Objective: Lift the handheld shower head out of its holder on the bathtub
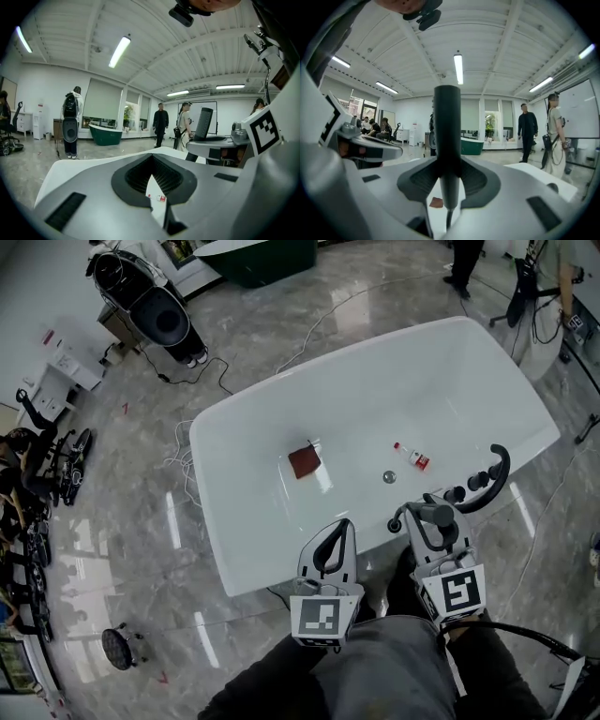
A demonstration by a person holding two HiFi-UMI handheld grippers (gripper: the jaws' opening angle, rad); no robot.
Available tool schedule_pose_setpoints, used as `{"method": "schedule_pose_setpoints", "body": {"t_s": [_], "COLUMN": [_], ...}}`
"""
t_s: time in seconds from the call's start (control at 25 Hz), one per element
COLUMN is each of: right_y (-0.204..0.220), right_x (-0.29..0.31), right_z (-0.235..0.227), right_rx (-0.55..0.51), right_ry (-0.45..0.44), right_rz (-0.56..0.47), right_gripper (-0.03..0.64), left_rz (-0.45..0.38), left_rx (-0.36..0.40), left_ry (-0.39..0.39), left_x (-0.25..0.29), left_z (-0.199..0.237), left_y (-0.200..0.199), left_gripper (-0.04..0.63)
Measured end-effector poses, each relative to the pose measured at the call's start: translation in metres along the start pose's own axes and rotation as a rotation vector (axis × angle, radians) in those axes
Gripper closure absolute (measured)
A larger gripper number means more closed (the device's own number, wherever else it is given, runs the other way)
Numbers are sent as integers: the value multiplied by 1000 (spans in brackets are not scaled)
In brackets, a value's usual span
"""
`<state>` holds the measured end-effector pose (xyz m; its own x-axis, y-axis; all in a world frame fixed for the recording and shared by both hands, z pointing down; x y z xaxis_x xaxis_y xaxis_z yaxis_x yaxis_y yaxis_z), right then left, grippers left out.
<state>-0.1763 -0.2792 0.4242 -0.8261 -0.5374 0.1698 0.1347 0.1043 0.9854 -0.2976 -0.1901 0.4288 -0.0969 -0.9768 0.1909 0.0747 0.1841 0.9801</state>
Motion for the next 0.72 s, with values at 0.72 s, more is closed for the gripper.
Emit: {"method": "schedule_pose_setpoints", "body": {"t_s": [0.72], "right_y": [-26], "right_x": [-27], "right_z": [9], "right_rx": [-52], "right_ry": [-21], "right_rz": [-59], "right_gripper": [479], "left_rz": [11], "left_rx": [0], "left_ry": [-2], "left_x": [-35], "left_z": [-17], "left_y": [10], "left_gripper": [592]}}
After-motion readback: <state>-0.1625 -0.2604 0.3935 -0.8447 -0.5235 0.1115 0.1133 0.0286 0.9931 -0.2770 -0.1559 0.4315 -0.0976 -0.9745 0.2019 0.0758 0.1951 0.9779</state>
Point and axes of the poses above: the fingertips, and each gripper's own axes: x forward along the fingers, z to its left, y out of its underside, the point moved 4 cm from there along -x, backward along the fingers, and after that the axes turned 4 degrees about x, right-handed, at the moved point
